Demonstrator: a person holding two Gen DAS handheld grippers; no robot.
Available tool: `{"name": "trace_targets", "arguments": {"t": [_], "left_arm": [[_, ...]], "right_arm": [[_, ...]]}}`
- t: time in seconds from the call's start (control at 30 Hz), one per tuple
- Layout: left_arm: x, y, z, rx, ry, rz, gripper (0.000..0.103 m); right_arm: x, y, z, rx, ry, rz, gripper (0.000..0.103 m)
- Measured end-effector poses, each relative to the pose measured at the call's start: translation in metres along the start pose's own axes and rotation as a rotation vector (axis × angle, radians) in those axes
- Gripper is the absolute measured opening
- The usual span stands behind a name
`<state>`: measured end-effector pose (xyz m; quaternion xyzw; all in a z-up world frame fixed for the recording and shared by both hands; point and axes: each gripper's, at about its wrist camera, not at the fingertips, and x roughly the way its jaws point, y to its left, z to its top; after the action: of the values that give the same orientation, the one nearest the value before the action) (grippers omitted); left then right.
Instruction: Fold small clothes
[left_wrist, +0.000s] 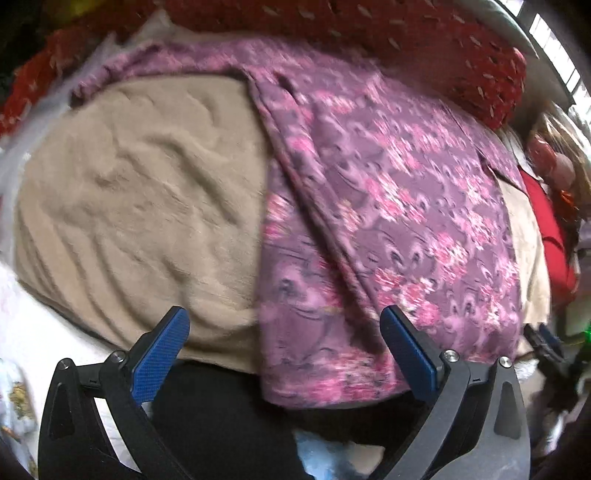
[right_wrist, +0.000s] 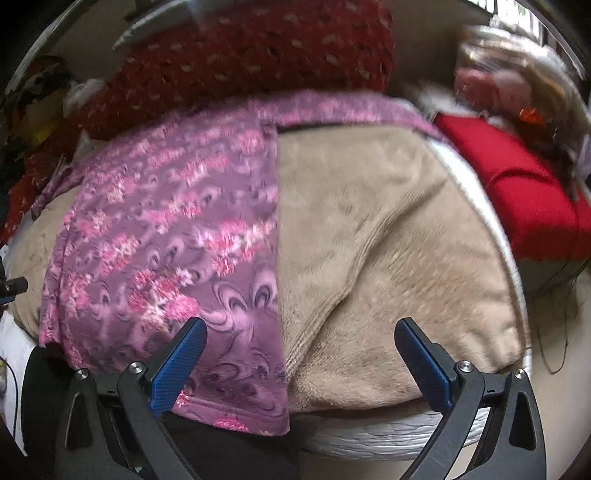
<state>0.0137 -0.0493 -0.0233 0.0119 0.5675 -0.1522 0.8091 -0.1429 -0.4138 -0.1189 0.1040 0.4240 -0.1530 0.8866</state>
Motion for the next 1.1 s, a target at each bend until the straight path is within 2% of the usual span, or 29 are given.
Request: {"name": "trace_targets", "arguments": {"t": [0.07, 0.17, 0.2, 0.23, 0.27, 0.3, 0.33, 0.37, 0.4, 0.47, 0.53, 0.57, 0.67, 0.73, 0.83, 0.97, 1.0, 1.07, 1.1], "left_arm": [[0.012, -0.016, -0.004, 0.029, 0.052, -0.034, 0.103], [0.030, -0.034, -0.010, 0.059, 0.129, -0.051, 0.102], [0.037, -0.038, -0.013, 0.059, 0.160, -0.046, 0.085], [0.044, -0.039, -0.015, 0.060, 0.191, -0.028, 0.054], [0.051, -0.039, -0.017, 0.072, 0.221, 0.013, 0.042], [0.050, -0.036, -0.016, 0.075, 0.223, 0.023, 0.029], [0.045, -0.029, -0.014, 0.057, 0.224, -0.003, 0.016], [0.038, -0.020, -0.012, 0.032, 0.229, -0.036, 0.009], [0.029, -0.009, -0.010, 0.000, 0.235, -0.083, 0.008], [0.007, 0.012, -0.008, -0.057, 0.213, -0.120, 0.006], [-0.019, 0.038, -0.009, -0.093, 0.159, -0.122, 0.006], [-0.026, 0.053, -0.012, -0.118, 0.149, -0.118, 0.006], [-0.019, 0.080, -0.023, -0.180, 0.188, -0.154, 0.007], [-0.004, 0.091, -0.035, -0.223, 0.237, -0.130, 0.006], [0.002, 0.096, -0.050, -0.210, 0.248, -0.108, 0.007], [-0.023, 0.104, -0.046, -0.196, 0.178, -0.137, 0.008], [-0.028, 0.104, -0.041, -0.188, 0.160, -0.141, 0.008], [-0.036, 0.100, -0.023, -0.173, 0.116, -0.159, 0.008], [-0.041, 0.096, -0.014, -0.167, 0.088, -0.165, 0.014]], "right_arm": [[0.011, 0.004, -0.003, -0.006, 0.043, 0.032, 0.101], [0.024, 0.012, -0.010, -0.023, 0.098, 0.080, 0.089], [0.026, 0.015, -0.012, -0.034, 0.109, 0.078, 0.084], [0.025, 0.018, -0.014, -0.054, 0.096, 0.064, 0.082], [0.021, 0.020, -0.014, -0.074, 0.079, 0.073, 0.069], [0.018, 0.020, -0.014, -0.081, 0.072, 0.088, 0.040], [0.015, 0.020, -0.013, -0.088, 0.070, 0.095, 0.017], [0.010, 0.018, -0.012, -0.089, 0.066, 0.118, 0.007], [0.005, 0.013, -0.010, -0.067, 0.065, 0.175, 0.004], [-0.018, 0.000, -0.005, 0.003, 0.022, 0.280, 0.004], [-0.049, -0.013, 0.000, 0.048, -0.062, 0.341, 0.004], [-0.055, -0.018, 0.000, 0.060, -0.080, 0.345, 0.004], [-0.057, -0.029, -0.003, 0.087, -0.073, 0.332, 0.004], [-0.039, -0.029, -0.012, 0.093, -0.015, 0.310, 0.004], [-0.012, -0.024, -0.022, 0.084, 0.067, 0.256, 0.004], [-0.006, -0.029, -0.021, 0.125, 0.122, 0.247, 0.006], [-0.009, -0.029, -0.017, 0.130, 0.114, 0.227, 0.010], [-0.022, -0.028, -0.003, 0.117, 0.063, 0.184, 0.012], [-0.026, -0.027, 0.004, 0.114, 0.039, 0.188, 0.013]]}}
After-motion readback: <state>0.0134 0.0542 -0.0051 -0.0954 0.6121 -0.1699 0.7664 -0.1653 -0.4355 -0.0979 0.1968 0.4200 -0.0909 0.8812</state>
